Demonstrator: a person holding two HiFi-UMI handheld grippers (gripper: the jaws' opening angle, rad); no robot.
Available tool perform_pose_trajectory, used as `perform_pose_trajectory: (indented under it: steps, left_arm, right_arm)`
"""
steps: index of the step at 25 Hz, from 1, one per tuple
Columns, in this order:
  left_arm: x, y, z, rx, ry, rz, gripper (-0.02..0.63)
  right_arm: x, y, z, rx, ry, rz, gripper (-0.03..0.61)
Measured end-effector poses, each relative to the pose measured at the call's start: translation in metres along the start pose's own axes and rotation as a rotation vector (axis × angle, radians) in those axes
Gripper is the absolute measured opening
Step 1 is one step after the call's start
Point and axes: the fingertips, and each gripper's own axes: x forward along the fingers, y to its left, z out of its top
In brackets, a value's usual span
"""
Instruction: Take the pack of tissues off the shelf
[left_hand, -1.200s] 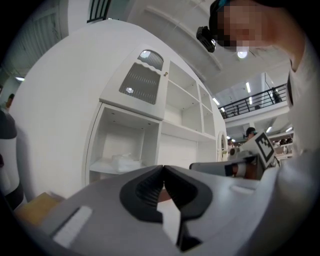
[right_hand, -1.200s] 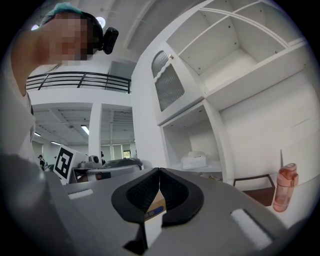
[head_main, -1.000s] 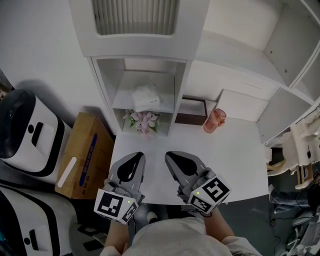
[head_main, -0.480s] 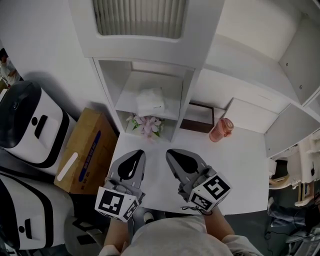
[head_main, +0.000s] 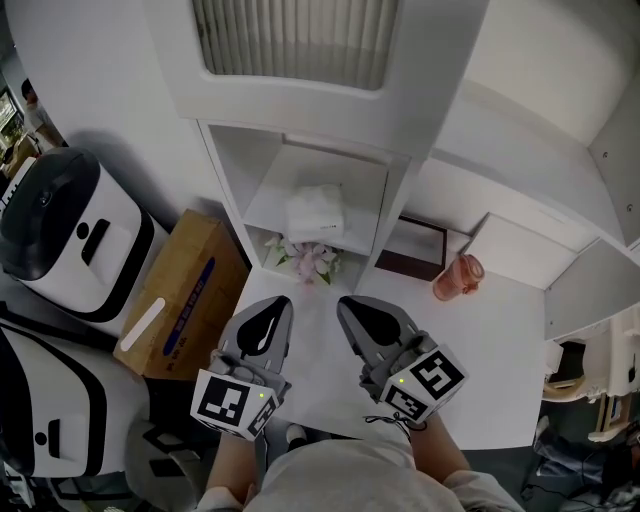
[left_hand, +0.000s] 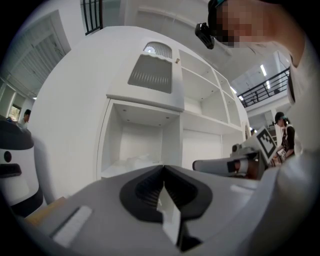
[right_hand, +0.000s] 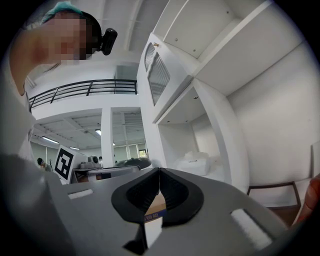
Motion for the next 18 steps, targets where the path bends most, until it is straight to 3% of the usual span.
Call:
perform_pose_trajectory:
  steps: [8, 11, 15, 18]
  left_arm:
    - [0.02, 0.006, -0.005, 0.002, 0.02, 0.025, 0.003]
    - [0.027, 0.011, -0.008, -0.005, 0.032, 0.03, 0.063]
    - [0.033, 0.022, -0.009, -0.016, 0.031, 0.051, 0.091]
    - [0.04, 0.031, -0.013, -0.072, 0.031, 0.041, 0.114]
  right_arm:
    - [-0.002, -0.017, -0.005, 0.021, 0.007, -0.011, 0.003]
    - [-0.002, -0.02, -0.005, 0.029, 0.003, -0.011, 0.003]
    - [0.0, -0.021, -0.005, 0.033, 0.005, -0.006, 0.003]
    - [0.001, -0.023, -0.006, 0.035, 0.008, -0.006, 0.003]
